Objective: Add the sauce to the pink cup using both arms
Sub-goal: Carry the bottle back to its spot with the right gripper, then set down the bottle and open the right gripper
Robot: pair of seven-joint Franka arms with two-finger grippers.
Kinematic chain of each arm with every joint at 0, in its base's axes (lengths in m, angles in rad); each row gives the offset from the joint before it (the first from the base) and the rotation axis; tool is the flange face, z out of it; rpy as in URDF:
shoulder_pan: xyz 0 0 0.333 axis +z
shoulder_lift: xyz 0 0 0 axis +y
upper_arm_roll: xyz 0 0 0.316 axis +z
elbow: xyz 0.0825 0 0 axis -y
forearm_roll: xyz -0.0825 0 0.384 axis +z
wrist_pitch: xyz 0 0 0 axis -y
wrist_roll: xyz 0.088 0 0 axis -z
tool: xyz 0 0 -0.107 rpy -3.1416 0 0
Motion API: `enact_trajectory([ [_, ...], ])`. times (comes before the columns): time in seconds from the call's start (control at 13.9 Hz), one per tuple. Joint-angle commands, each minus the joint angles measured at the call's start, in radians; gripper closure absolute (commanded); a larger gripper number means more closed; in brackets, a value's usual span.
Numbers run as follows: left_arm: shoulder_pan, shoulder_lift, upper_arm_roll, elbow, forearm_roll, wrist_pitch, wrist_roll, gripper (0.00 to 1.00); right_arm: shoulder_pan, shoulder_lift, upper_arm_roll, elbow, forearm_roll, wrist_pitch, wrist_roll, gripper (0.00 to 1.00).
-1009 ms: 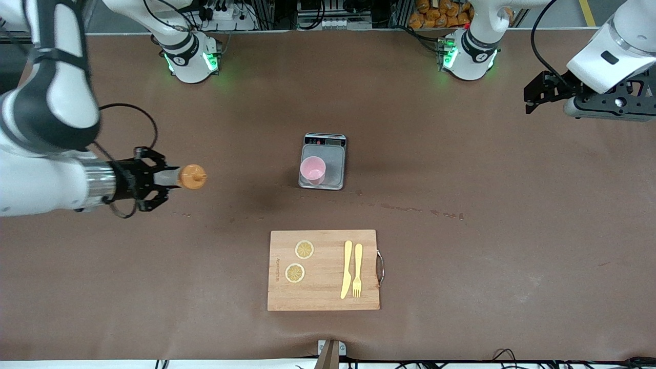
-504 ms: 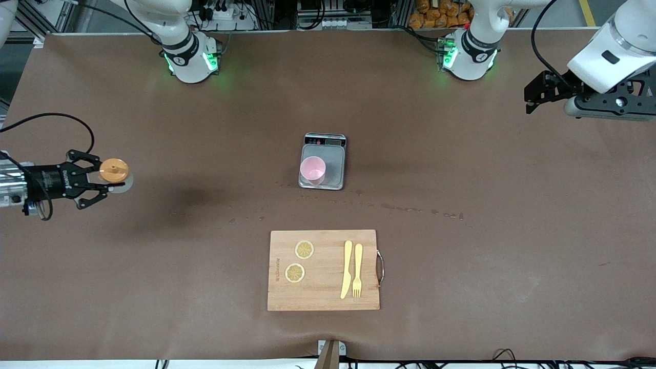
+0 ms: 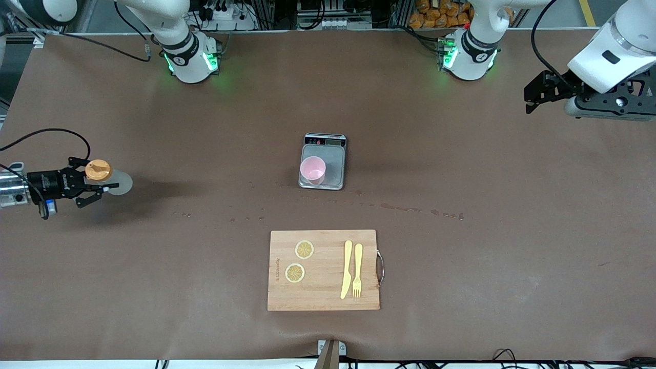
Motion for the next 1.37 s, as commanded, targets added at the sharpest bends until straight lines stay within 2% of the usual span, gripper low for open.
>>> enact_trajectory([
  [0.0, 0.006, 0.007, -0.003, 0.022, -0.016, -0.023, 0.000, 0.00, -0.062, 0.066, 0.018, 0.002, 0.037, -0.010, -0.081, 1.00],
  [0.22, 0.006, 0.007, -0.003, 0.022, -0.018, -0.021, 0.000, 0.00, -0.093, 0.144, 0.019, 0.002, 0.040, 0.025, -0.174, 1.00],
  [0.36, 0.007, 0.007, -0.003, 0.022, -0.021, -0.023, 0.002, 0.00, -0.103, 0.187, 0.018, 0.002, 0.074, 0.034, -0.217, 1.00],
  [0.58, 0.007, 0.007, -0.003, 0.022, -0.030, -0.023, -0.001, 0.00, -0.113, 0.219, 0.019, 0.002, 0.083, 0.036, -0.251, 1.00],
  [0.65, 0.006, 0.005, -0.003, 0.022, -0.030, -0.021, -0.003, 0.00, -0.109, 0.221, 0.019, 0.004, 0.082, 0.045, -0.251, 0.61],
  [0.72, 0.006, 0.005, -0.005, 0.022, -0.030, -0.021, -0.003, 0.00, -0.104, 0.221, 0.018, 0.004, 0.082, 0.054, -0.242, 0.02],
  [0.86, 0.004, 0.002, -0.005, 0.022, -0.030, -0.021, -0.003, 0.00, -0.103, 0.219, 0.019, 0.013, 0.080, 0.051, -0.237, 0.00],
  [1.01, 0.006, 0.002, -0.005, 0.023, -0.030, -0.021, -0.003, 0.00, -0.125, 0.213, 0.018, 0.075, 0.071, 0.031, -0.248, 0.00],
  [1.3, 0.004, 0.001, -0.005, 0.023, -0.030, -0.021, -0.005, 0.00, -0.161, 0.210, 0.016, 0.215, -0.039, -0.052, -0.251, 0.00],
])
